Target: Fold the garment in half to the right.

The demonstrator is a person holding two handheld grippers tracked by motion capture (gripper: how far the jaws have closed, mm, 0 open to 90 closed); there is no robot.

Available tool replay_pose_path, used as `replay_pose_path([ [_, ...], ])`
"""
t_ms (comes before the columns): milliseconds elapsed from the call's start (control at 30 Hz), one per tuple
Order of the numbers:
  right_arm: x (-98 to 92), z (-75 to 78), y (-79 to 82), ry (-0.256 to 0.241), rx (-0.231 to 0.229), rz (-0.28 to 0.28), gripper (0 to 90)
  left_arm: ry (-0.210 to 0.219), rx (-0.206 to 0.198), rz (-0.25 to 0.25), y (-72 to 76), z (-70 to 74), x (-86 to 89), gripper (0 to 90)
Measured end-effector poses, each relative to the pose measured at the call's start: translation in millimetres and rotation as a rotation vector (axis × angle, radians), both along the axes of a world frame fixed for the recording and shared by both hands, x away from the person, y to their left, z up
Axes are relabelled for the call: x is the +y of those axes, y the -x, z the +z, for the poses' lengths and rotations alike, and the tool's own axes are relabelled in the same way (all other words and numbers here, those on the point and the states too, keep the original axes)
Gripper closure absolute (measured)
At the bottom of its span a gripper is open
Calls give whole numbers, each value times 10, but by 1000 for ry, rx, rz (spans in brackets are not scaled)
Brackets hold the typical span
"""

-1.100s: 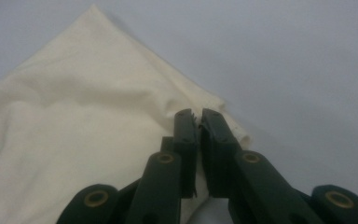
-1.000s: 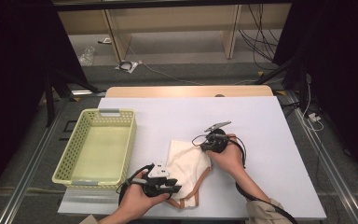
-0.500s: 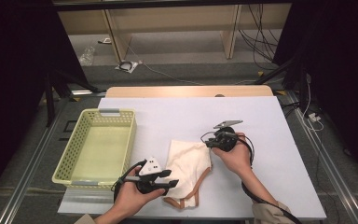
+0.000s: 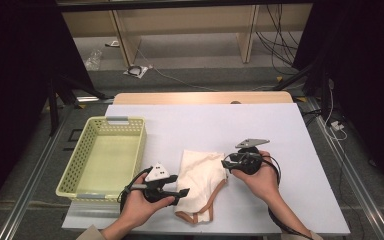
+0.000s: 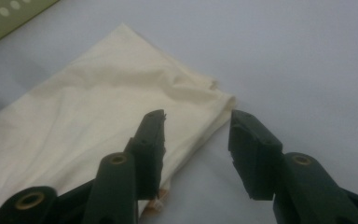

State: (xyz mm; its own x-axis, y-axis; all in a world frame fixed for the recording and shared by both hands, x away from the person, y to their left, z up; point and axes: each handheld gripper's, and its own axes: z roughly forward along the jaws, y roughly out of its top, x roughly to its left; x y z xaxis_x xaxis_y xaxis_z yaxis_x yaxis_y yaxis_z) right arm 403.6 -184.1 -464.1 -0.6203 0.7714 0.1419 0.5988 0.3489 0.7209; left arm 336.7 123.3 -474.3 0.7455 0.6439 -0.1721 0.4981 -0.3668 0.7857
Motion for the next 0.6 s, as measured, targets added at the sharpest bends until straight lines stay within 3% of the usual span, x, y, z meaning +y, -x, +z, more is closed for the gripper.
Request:
replay_pose_path([
  [433,-165,12,323,-60,-55,35,451,22,14,20,-30,-2,21,244],
  [600,-247,21,430,-93,-64,17,406,22,15,19,-41,-2,29,243],
])
